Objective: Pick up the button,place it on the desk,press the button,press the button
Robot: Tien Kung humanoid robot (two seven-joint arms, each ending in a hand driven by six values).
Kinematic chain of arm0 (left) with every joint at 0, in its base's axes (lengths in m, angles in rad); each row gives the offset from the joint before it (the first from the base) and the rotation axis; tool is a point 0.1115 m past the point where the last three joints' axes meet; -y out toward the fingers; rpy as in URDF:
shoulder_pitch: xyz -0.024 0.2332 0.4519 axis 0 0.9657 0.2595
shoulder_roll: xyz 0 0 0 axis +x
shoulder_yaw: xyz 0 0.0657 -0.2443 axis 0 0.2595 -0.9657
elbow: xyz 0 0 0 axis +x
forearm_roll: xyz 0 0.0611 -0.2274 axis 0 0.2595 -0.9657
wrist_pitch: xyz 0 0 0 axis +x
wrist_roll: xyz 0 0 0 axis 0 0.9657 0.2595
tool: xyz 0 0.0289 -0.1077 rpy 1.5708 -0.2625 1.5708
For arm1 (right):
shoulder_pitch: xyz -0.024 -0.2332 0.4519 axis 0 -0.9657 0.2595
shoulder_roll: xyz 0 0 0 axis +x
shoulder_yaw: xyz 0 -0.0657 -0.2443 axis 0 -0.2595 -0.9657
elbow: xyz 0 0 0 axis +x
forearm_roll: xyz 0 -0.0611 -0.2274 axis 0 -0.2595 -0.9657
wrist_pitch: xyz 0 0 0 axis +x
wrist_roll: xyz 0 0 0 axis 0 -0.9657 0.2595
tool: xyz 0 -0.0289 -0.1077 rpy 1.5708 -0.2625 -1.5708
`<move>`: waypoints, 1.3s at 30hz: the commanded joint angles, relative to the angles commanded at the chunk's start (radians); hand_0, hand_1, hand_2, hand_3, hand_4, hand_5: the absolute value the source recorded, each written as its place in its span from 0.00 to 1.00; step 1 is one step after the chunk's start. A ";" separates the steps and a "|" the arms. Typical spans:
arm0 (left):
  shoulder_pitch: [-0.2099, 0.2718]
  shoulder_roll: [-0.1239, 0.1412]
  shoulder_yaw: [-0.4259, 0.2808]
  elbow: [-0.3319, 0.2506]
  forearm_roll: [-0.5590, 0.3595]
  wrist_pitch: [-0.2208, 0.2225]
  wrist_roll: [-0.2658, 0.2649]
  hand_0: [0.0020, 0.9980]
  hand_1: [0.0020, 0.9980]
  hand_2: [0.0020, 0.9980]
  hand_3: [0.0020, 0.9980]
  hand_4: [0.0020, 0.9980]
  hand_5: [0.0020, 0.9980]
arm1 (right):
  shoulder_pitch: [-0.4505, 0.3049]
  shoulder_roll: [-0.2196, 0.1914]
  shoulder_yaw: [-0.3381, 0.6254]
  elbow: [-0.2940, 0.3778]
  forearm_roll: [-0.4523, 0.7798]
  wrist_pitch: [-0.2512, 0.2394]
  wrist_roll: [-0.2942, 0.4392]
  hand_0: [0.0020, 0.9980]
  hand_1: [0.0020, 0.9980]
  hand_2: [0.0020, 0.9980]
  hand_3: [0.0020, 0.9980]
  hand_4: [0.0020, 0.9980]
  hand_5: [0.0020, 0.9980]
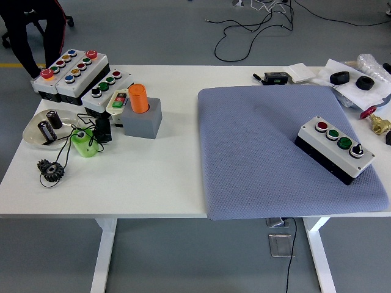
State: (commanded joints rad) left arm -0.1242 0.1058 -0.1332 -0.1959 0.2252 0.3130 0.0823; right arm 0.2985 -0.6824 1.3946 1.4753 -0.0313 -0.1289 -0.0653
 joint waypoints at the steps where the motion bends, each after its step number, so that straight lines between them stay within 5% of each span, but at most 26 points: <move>1: 0.000 0.000 -0.001 0.000 0.002 0.000 0.000 0.60 0.55 0.52 0.48 0.27 1.00 | 0.000 -0.002 0.005 -0.007 -0.045 -0.006 0.003 0.80 0.78 0.82 0.81 0.71 0.44; 5: 0.001 0.001 -0.001 -0.001 0.001 -0.001 -0.001 0.60 0.55 0.52 0.48 0.27 1.00 | 0.015 -0.008 -0.001 -0.024 -0.214 -0.046 -0.003 0.80 0.78 0.82 0.81 0.71 0.44; 6: 0.001 0.002 -0.001 -0.001 0.001 -0.001 0.000 0.60 0.55 0.52 0.48 0.27 1.00 | 0.019 -0.009 -0.006 -0.027 -0.253 -0.047 -0.008 0.81 0.80 0.84 0.82 0.78 0.30; 10: 0.002 0.002 -0.002 -0.001 0.004 -0.001 0.000 0.60 0.55 0.52 0.48 0.27 1.00 | 0.051 -0.011 -0.068 -0.047 -0.423 -0.039 -0.054 0.81 0.80 0.84 0.82 0.78 0.30; 11: 0.003 0.002 -0.001 -0.001 0.003 -0.001 0.000 0.60 0.55 0.52 0.48 0.27 1.00 | 0.063 -0.007 -0.088 -0.053 -0.468 -0.027 -0.074 0.81 0.80 0.84 0.82 0.78 0.30; 12: 0.003 0.002 -0.001 -0.001 0.003 -0.001 0.000 0.60 0.55 0.52 0.48 0.27 1.00 | 0.067 -0.006 -0.094 -0.055 -0.507 -0.023 -0.080 0.88 0.85 0.92 0.91 0.89 0.28; 18: 0.003 0.003 0.002 -0.001 0.002 -0.001 0.001 0.60 0.54 0.52 0.47 0.27 1.00 | 0.127 0.033 -0.172 -0.087 -0.767 0.042 -0.172 0.91 0.89 0.96 0.96 0.94 0.28; 26: 0.004 0.004 0.003 -0.001 0.000 -0.002 0.000 0.60 0.54 0.52 0.47 0.27 1.00 | 0.192 0.089 -0.266 -0.128 -1.098 0.133 -0.252 0.94 0.92 0.97 0.99 0.96 0.27; 39: 0.002 0.005 0.000 0.000 -0.002 -0.001 0.001 0.60 0.54 0.51 0.48 0.27 1.00 | 0.239 0.162 -0.349 -0.216 -1.638 0.208 -0.346 0.97 0.93 0.99 1.00 0.98 0.26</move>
State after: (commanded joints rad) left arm -0.1220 0.1112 -0.1333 -0.1960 0.2231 0.3120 0.0828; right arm 0.5374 -0.5201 1.0454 1.2590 -1.6693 0.0792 -0.4110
